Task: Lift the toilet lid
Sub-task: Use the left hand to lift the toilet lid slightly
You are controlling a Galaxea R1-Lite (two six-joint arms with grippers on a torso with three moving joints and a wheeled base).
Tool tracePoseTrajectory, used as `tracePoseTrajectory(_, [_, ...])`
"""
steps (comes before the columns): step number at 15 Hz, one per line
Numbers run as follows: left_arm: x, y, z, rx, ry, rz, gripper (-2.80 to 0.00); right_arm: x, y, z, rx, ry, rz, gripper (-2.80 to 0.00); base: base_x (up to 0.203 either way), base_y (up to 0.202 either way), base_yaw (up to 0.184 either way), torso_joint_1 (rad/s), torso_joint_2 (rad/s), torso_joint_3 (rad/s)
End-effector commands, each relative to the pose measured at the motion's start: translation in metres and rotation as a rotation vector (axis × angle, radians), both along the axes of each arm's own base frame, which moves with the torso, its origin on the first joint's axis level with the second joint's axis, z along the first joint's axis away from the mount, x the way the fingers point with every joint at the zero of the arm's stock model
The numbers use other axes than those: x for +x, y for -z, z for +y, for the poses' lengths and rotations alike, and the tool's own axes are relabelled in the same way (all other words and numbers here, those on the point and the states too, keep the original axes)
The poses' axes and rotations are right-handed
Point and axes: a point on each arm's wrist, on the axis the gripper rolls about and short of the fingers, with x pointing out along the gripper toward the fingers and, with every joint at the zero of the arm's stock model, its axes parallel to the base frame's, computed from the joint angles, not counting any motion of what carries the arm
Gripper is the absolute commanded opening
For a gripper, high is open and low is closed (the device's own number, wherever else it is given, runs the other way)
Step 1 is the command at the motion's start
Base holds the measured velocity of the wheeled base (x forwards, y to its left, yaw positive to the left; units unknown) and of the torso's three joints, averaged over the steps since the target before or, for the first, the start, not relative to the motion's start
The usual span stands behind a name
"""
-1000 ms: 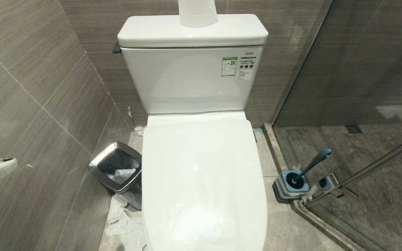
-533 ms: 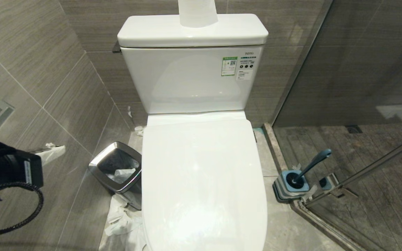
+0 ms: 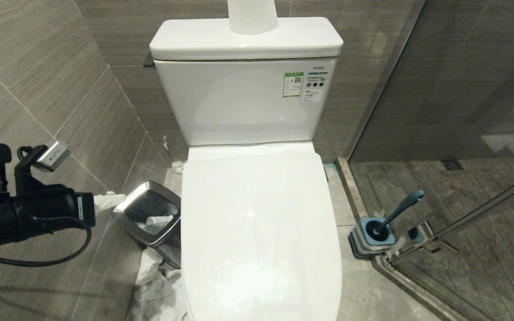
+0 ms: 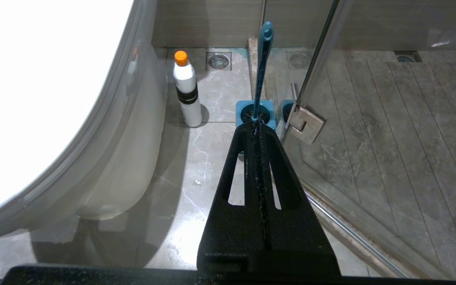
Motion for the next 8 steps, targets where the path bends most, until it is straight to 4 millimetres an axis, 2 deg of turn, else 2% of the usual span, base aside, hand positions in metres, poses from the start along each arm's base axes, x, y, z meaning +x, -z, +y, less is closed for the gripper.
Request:
tracePoseTrajectory(1, [0.023,0.03,0.025,-0.09,0.041,0.07,-2.8,0.001,0.003,0.0,0.001,0.0,0.011,-2.8,0.0,0.0,0.0,0.0,0.0,0.0])
tracePoseTrajectory(5, [0.048,0.062,0.044,-0.208,0.169,0.062,-2.8,0.001,0.003,0.0,0.001,0.0,0.011,-2.8,0.0,0.0,0.0,0.0,0.0,0.0])
tracePoseTrajectory(8, [0.052,0.075,0.044,-0.274,0.252,0.083,-2.8,0.001,0.003,0.0,0.001,0.0,0.011,-2.8,0.0,0.0,0.0,0.0,0.0,0.0])
